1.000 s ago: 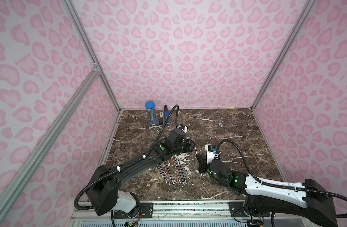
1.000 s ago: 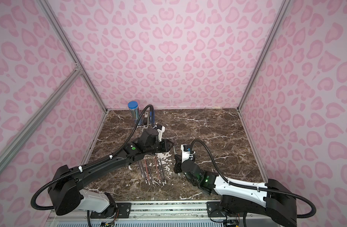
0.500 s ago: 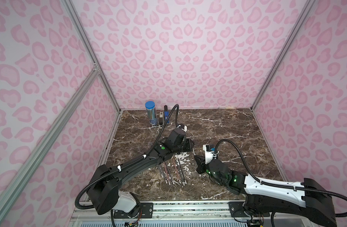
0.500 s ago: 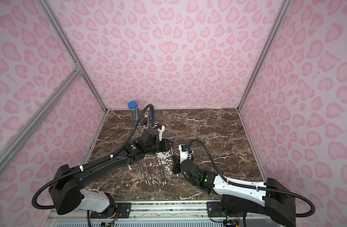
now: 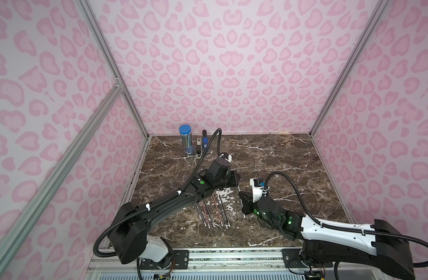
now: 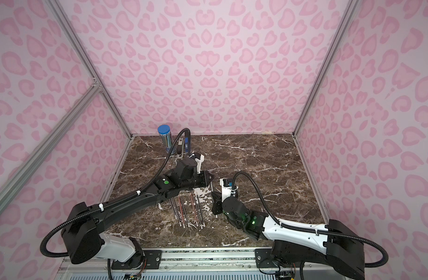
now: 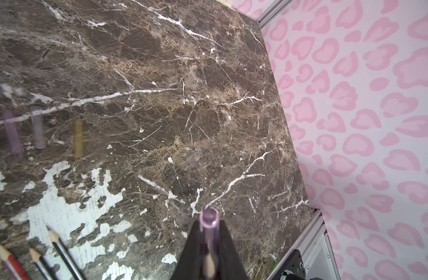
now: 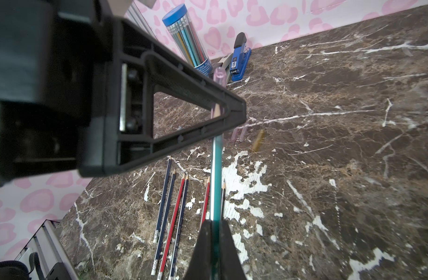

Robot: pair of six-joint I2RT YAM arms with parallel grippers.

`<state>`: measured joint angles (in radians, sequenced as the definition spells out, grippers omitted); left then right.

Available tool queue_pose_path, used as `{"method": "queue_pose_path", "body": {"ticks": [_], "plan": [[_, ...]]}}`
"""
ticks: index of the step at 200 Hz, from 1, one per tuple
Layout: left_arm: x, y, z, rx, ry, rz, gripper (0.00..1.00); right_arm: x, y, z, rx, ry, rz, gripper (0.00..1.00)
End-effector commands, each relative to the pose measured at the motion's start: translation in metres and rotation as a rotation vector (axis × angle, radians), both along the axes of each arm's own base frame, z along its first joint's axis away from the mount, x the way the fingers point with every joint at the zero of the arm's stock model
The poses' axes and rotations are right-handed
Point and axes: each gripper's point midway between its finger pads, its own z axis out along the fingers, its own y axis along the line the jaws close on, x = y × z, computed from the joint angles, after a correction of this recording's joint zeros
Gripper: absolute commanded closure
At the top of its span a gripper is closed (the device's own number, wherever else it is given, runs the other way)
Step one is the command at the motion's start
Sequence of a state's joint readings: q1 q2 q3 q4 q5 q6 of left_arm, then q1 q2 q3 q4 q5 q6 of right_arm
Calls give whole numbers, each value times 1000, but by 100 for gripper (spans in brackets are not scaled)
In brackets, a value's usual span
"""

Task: Remove the protective cover of the pencils
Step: Remove the protective sleeve from the pencil.

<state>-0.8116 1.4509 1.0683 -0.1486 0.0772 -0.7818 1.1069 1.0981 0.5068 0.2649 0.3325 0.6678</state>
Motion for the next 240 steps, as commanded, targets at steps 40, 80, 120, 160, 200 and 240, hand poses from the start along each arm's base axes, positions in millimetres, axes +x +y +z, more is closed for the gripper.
{"method": "queue_pose_path", "body": {"ticks": [40, 80, 120, 160, 200, 240], "plan": [[21, 17, 2, -2, -27, 113, 87, -12, 11, 0, 11, -10, 43, 95], [32, 26, -1, -9, -14, 156, 88, -15, 10, -3, 11, -4, 39, 97], [41, 40, 2, -18, -19, 204, 88, -17, 7, -4, 21, -3, 41, 96], [41, 37, 5, -36, -20, 195, 89, -17, 6, -2, 20, -6, 39, 95], [41, 33, 2, -45, -7, 185, 90, -16, 6, -1, 17, -11, 33, 89], [31, 24, 4, -53, -9, 141, 90, -5, -7, 7, -2, -28, -27, 52]]}}
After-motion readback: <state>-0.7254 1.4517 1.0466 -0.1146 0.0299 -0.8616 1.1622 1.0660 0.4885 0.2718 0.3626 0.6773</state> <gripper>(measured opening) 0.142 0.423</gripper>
